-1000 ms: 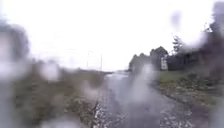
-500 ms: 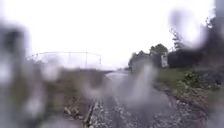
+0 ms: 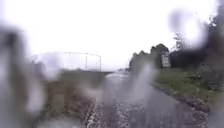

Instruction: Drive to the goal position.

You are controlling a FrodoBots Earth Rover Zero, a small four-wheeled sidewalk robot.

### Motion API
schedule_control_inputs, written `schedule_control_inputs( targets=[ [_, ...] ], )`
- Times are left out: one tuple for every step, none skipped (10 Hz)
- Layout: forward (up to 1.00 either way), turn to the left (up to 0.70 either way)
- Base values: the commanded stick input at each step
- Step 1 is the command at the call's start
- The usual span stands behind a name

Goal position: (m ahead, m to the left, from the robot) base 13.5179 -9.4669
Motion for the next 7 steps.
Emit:
schedule_control_inputs(
  targets=[
    [0.85, -0.32],
    [0.85, -0.33],
    [0.85, -0.28],
    [0.85, -0.18],
    [0.85, -0.08],
    [0.85, 0.0],
    [0.85, 0.0]
  ],
)
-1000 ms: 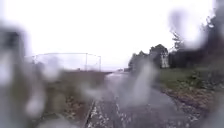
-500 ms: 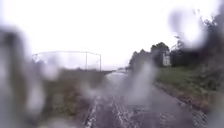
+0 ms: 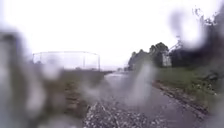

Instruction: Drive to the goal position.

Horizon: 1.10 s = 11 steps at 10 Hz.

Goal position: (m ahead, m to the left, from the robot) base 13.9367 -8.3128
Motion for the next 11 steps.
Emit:
schedule_control_inputs(
  targets=[
    [0.85, 0.0],
    [0.85, 0.0],
    [0.85, 0.0],
    [0.85, 0.0],
    [0.85, 0.0],
    [0.85, 0.0],
    [0.85, 0.0],
    [0.85, 0.0],
    [0.85, 0.0],
    [0.85, 0.0],
    [0.85, 0.0]
  ],
)
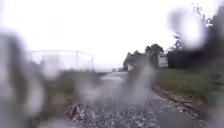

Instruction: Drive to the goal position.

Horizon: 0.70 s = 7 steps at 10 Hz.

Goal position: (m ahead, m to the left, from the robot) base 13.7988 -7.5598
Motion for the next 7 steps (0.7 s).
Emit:
schedule_control_inputs(
  targets=[
    [0.85, 0.0],
    [0.85, 0.0],
    [0.85, 0.0],
    [0.85, 0.0],
    [0.85, 0.0],
    [0.85, 0.0],
    [0.85, 0.0]
  ],
)
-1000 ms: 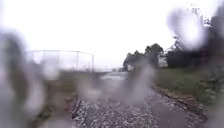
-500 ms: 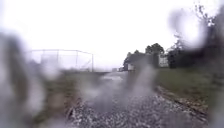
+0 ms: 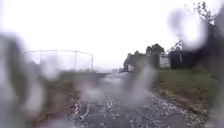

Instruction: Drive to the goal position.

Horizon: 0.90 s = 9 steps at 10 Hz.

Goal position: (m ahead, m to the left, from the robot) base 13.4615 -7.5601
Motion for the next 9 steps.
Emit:
schedule_control_inputs(
  targets=[
    [0.85, 0.0],
    [0.85, 0.0],
    [0.85, 0.0],
    [0.85, 0.0],
    [0.85, -0.34],
    [0.85, -0.29],
    [0.85, -0.19],
    [0.85, -0.09],
    [0.85, 0.0]
  ],
)
